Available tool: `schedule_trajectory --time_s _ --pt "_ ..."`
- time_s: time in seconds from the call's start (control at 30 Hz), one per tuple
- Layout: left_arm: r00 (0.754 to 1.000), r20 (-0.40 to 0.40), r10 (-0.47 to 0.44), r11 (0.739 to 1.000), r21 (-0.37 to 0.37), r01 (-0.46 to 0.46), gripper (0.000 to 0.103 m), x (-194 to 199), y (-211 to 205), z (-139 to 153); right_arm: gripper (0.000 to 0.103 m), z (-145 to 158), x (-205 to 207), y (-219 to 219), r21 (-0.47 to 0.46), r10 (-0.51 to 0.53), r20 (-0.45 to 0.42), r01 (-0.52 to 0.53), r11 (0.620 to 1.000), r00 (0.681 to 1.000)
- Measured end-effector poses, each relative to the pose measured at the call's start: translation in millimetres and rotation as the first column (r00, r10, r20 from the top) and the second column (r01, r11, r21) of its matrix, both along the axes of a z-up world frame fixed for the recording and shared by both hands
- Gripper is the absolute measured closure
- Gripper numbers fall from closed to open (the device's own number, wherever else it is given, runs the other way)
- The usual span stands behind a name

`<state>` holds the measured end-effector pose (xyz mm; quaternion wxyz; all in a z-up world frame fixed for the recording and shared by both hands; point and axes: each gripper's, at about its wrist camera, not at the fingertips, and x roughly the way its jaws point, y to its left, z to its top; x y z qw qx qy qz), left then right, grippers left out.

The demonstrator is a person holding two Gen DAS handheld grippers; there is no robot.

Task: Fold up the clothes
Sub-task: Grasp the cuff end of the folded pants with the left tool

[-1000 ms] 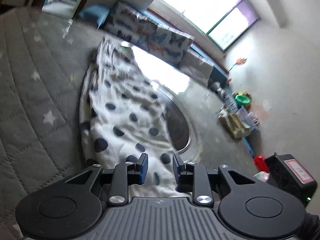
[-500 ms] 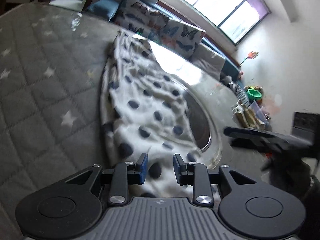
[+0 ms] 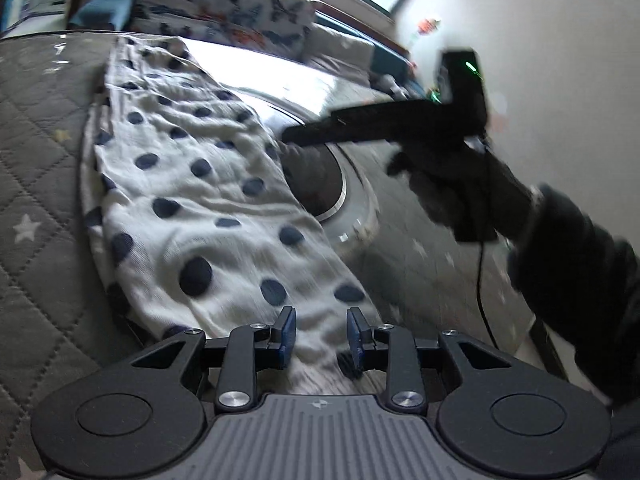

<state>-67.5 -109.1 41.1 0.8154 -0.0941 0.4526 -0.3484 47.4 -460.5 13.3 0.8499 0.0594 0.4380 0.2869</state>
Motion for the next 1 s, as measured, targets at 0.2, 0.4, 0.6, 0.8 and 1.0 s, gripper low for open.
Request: schedule_trajectory --time_s 0.2,0.4,0.6,0.8,1.0 --pt "0.998 -0.003 -0.057 0.998 0.029 0.057 0.070 -3.3 1.2 -1.8 0.081 -9.8 0.9 11.3 -0.039 0.025 0.011 -0.025 0.999 1.000" --pt "0.995 -0.016 -0.099 0.994 0.052 0.100 0.070 -7.0 9.6 -0.9 0.086 -8.7 1.0 2.4 0.021 0.015 0.003 -0.015 1.000 1.000" --pt "0.993 -0.014 -0.116 0.990 0.078 0.117 0.070 -5.6 6.5 2.0 0.086 -10.6 5.2 -0.5 0.016 0.008 0.001 -0.008 1.000 1.000" --pt "0.991 0.036 -0.127 0.989 0.079 0.124 0.068 -9.2 -3.4 15.4 0.097 -15.3 3.1 9.6 -0.002 0.013 0.030 -0.013 1.000 0.999" --pt "0.989 0.002 -0.150 0.983 0.103 0.149 0.067 -4.1 -8.7 5.7 0.100 -3.7 -3.2 5.3 -0.056 -0.007 0.089 0.012 0.998 0.996"
